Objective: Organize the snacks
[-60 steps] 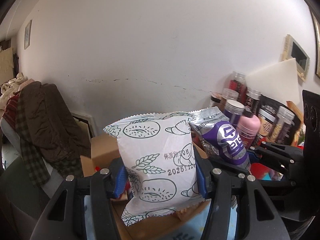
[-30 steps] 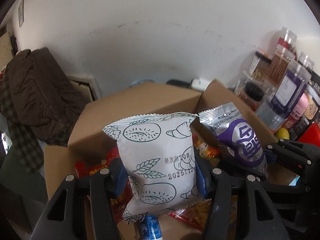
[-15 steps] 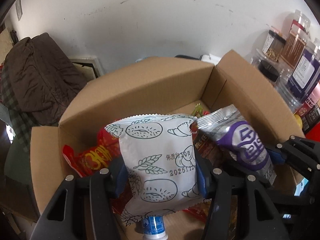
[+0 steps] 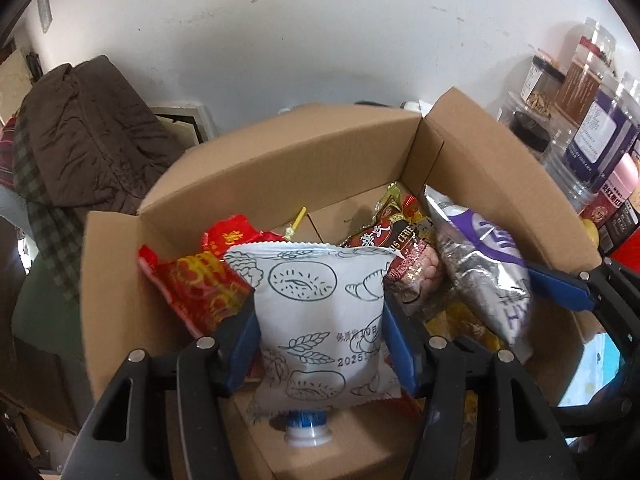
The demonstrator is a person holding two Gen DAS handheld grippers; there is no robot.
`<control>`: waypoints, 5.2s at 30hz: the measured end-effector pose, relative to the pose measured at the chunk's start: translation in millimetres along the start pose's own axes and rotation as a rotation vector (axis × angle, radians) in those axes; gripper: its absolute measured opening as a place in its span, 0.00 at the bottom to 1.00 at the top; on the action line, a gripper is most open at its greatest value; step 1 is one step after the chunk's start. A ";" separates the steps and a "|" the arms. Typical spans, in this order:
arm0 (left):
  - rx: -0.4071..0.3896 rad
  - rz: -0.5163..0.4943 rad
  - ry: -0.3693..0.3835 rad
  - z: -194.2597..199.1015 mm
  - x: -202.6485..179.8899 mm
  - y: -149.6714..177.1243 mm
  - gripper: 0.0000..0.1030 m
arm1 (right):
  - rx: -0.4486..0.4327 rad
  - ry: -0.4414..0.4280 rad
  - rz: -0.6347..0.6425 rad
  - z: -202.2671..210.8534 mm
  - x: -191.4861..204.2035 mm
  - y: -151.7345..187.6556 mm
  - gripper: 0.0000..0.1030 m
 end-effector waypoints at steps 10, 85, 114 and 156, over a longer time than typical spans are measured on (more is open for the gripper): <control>-0.150 0.012 -0.019 66.8 4.1 -27.9 0.56 | -0.078 0.026 -0.017 45.9 -4.1 -15.2 0.61; -0.454 0.112 -0.077 311.5 -14.7 133.3 0.79 | -0.455 -0.002 -0.017 278.3 89.1 85.9 0.78; -0.436 0.087 -0.054 303.4 -22.6 133.8 0.79 | -0.438 0.037 -0.044 275.6 75.1 87.8 0.78; -0.380 0.032 -0.115 288.6 -26.2 134.7 0.79 | -0.405 0.072 -0.062 266.0 66.7 91.1 0.78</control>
Point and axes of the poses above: each gripper's, at about its wrist camera, not at the fingertips, and z roughly against the way its jaws point, x to its left, y to its underside, the point moved 9 cm from there along -z, roughly the way its jaws point, and after that the axes turned 9 degrees about -x, right-handed, at the moved point
